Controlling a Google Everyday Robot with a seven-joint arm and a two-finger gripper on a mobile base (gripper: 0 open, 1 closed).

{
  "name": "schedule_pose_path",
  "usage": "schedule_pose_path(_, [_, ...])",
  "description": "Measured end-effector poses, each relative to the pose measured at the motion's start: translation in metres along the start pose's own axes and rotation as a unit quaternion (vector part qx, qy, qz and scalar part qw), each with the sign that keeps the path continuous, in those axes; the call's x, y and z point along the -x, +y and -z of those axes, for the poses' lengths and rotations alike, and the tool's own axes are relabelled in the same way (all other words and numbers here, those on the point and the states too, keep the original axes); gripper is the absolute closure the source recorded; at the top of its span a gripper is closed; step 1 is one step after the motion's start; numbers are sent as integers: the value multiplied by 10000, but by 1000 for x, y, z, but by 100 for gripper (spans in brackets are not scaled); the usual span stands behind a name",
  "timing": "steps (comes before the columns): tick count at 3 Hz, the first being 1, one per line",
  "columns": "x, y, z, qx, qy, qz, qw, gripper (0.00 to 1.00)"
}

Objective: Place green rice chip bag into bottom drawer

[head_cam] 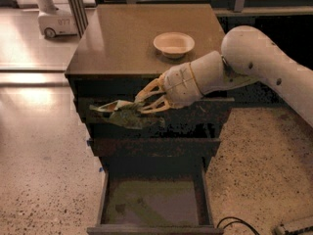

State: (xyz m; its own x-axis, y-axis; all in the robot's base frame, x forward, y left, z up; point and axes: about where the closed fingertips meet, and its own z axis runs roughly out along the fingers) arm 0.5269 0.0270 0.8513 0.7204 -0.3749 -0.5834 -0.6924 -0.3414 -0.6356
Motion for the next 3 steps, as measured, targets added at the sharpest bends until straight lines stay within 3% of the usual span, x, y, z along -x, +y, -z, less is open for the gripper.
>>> schedule_pose_path(3, [-75,94,-35,159,-145,-439,9988,100])
